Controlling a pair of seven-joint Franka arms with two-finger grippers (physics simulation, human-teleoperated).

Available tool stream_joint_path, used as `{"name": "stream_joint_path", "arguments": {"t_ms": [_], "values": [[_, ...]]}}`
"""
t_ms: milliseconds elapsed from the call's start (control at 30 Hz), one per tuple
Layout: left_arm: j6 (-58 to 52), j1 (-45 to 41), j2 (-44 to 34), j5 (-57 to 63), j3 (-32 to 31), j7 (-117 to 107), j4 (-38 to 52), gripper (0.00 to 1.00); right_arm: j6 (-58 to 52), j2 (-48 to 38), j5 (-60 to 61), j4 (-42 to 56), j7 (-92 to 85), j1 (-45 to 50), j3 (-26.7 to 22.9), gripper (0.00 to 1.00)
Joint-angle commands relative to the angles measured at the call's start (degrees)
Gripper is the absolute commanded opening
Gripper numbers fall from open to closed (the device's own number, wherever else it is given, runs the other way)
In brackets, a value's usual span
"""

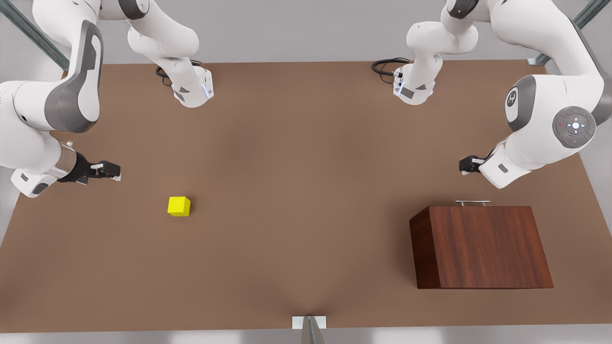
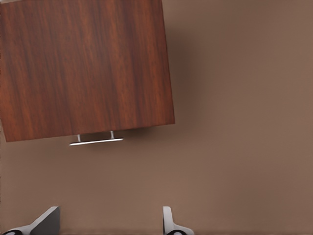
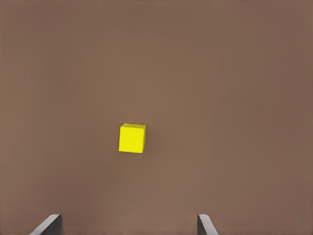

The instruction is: Open the drawer with left arm, place the square in the middle with right arm, and place the square in the drawer with left arm

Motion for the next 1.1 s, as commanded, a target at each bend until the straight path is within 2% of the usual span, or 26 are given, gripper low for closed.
{"name": "stream_joint_path", "arguments": {"t_ms": [0, 67, 133, 267, 400, 467, 700, 1067], "values": [[0.02, 0.0, -0.09, 0.52, 0.0, -0.33, -0.02, 1.0, 0.37, -0.35, 0.0, -0.52, 0.0, -0.01, 0.0, 1.0], [0.89, 0.09, -0.62, 0.43, 0.0, -5.16, -0.45, 1.0, 1.42, -1.31, 0.18, -3.77, 0.0, -0.01, 0.09, 1.0], [6.15, -0.09, -3.25, 0.69, 0.17, -12.52, -7.03, 1.0, 8.18, -2.37, 0.88, -10.53, 0.26, 0.78, 0.26, 1.0], [23.3, -0.09, -15.47, 0.26, 3.08, -40.75, -29.1, 1.0, 24.01, -2.46, 1.14, -25.04, 0.0, 2.89, 0.53, 1.0], [40.09, 0.0, -19.08, 0.26, 3.34, -60.18, -43.17, 1.0, 44.13, -0.61, 1.23, -39.46, -0.09, 3.59, 0.53, 1.0], [47.12, 0.0, -20.22, 0.26, 4.04, -68.18, -48.97, 1.0, 48.97, 2.11, 1.23, -41.48, -0.09, 5.88, 0.53, 1.0], [59.6, 0.0, -18.99, 0.08, 6.77, -76.45, -57.14, 1.0, 55.48, 10.29, 1.23, -39.2, -0.7, 5.79, 0.53, 1.0], [65.49, 1.32, -15.12, -3.08, 8.09, -79.79, -58.29, 1.0, 58.12, 12.84, 0.88, -38.85, -2.29, 5.79, 0.26, 1.0]]}}
